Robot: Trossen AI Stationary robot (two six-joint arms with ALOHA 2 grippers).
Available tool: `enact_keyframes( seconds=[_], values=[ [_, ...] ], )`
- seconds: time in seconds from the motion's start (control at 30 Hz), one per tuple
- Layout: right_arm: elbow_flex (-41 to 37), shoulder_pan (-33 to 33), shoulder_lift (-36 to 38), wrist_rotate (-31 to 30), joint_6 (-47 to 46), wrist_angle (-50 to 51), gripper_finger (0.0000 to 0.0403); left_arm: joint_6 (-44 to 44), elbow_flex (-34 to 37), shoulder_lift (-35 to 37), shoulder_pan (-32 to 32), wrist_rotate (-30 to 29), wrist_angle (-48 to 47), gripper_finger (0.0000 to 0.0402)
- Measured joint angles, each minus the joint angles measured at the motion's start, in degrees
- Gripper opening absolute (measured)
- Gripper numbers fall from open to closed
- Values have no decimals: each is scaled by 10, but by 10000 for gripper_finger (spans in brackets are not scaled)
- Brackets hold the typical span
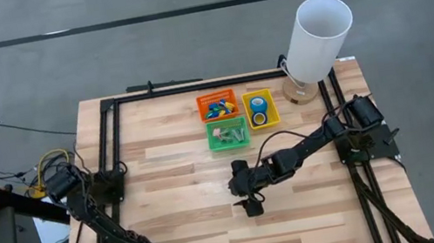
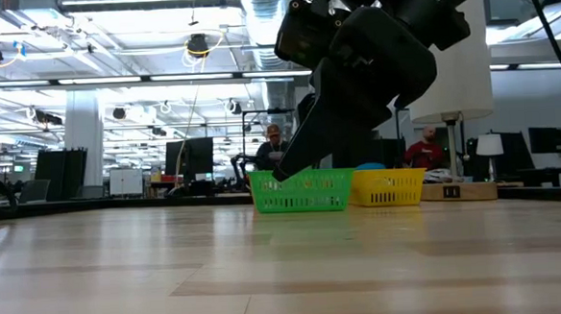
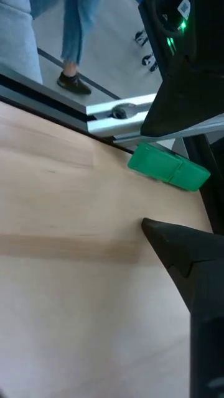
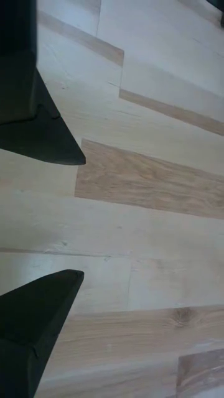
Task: Pick and place Stapler, Stapler remover, tape
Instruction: Put the green stapler into the orange bin
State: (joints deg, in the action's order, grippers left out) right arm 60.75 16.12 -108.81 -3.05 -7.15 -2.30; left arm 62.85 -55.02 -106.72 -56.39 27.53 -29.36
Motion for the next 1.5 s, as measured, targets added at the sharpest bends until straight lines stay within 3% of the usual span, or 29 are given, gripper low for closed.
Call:
enact_keyframes(
  seconds=[0.33, 0.67, 0.87, 0.97, 1.2, 1.5],
  values=[
    [0, 0, 0, 0, 0, -1, 281, -9, 16, 2, 13, 9, -24, 236],
    [0, 0, 0, 0, 0, -4, 281, -110, 22, 0, 74, 1, -164, 229],
    [0, 0, 0, 0, -2, -4, 281, -159, 26, -2, 134, -93, -277, 205],
    [0, 2, 0, 2, -3, -4, 281, -166, 31, 16, 149, -96, -271, 196],
    [0, 11, 1, 2, 0, -6, 281, 17, 32, 94, 105, -127, -191, 194],
    [0, 11, 1, 2, 2, -13, 281, 300, 51, 130, 38, -66, -103, 193]
  ],
)
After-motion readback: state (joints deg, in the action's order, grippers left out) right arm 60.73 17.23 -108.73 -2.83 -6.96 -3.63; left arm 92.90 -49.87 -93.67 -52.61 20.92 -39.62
